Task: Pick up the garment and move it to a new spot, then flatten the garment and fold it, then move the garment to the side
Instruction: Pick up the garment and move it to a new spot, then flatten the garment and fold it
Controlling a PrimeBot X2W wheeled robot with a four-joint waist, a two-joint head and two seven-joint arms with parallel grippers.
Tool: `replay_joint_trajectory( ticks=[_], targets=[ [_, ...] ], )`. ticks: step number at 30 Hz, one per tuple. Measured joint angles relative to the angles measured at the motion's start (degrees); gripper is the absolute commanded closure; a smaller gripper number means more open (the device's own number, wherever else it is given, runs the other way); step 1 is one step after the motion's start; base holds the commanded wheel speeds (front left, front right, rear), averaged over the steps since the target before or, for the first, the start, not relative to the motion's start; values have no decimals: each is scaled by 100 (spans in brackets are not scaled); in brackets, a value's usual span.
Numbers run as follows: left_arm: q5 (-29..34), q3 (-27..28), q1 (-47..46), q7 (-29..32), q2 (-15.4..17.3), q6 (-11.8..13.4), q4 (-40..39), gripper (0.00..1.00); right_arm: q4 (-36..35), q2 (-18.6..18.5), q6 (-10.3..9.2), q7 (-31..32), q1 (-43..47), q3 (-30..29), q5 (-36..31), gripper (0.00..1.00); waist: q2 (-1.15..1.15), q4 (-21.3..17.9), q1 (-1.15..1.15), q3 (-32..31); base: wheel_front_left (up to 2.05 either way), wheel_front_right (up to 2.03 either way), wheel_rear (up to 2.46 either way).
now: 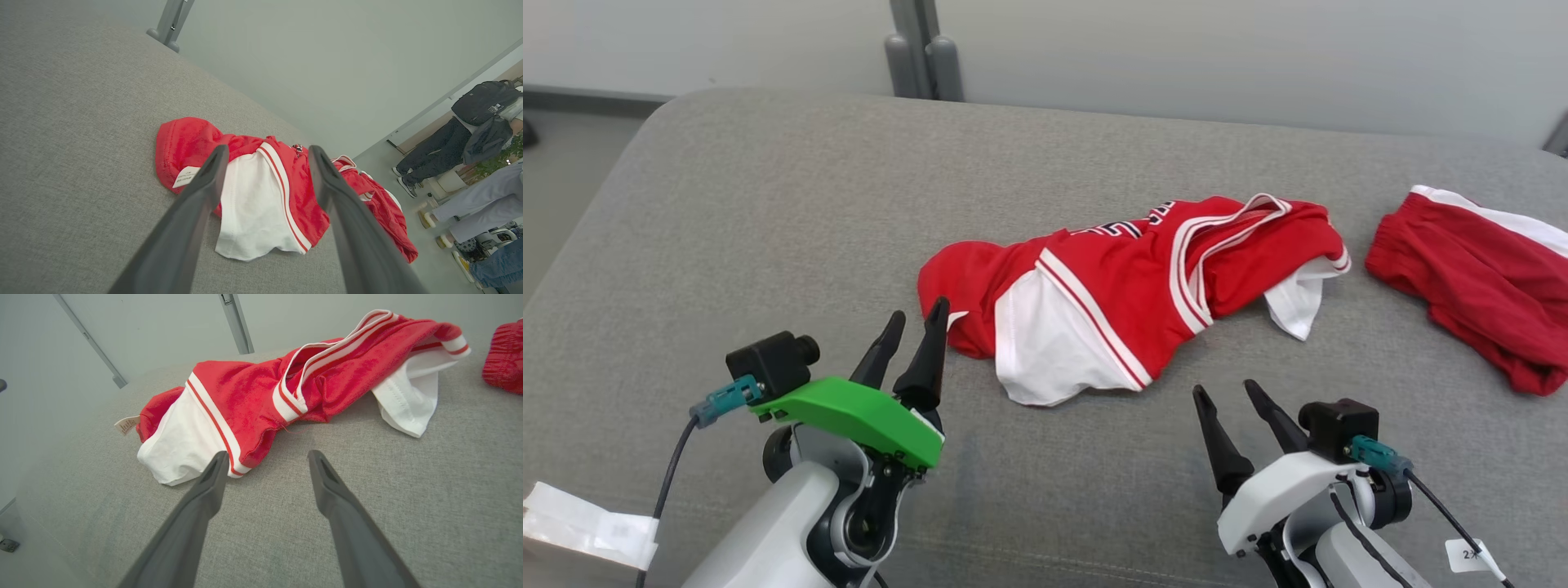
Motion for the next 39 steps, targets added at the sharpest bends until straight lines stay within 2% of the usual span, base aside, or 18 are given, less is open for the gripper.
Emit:
replay_joint_trajectory(
  ticks=[7,15,24,33,34,35,37,39],
  targets=[
    [553,276,232,0,34,0,-363,0,302,68,-42,56,-87,-113,192,0,0,530,0,112,0,0,0],
    [1033,368,478,-1,42,0,-712,0,593,88,-94,57,-420,-183,326,0,0,899,0,362,0,0,0],
    [1296,665,764,-1,-9,1,-1003,0,924,88,-100,47,-656,-319,478,0,0,1136,0,644,0,0,0],
    [1393,901,995,-1,-121,1,-1148,0,1228,90,-142,-40,-866,-438,622,0,0,1199,0,833,0,0,0],
    [1400,909,1007,-1,-141,1,-1159,0,1246,93,-140,-60,-878,-454,677,13,0,1200,0,839,0,0,0],
    [1413,915,1017,-1,-154,1,-1180,0,1266,96,-135,-63,-893,-466,737,54,0,1199,0,844,0,0,0],
    [1429,940,1040,-1,-179,1,-1214,0,1307,96,-108,-79,-940,-474,806,100,0,1193,0,852,0,0,0],
    [1438,1061,1090,-1,-202,1,-1238,0,1327,94,-14,-79,-1000,-456,882,100,0,1173,0,849,0,0,0]
  ],
)
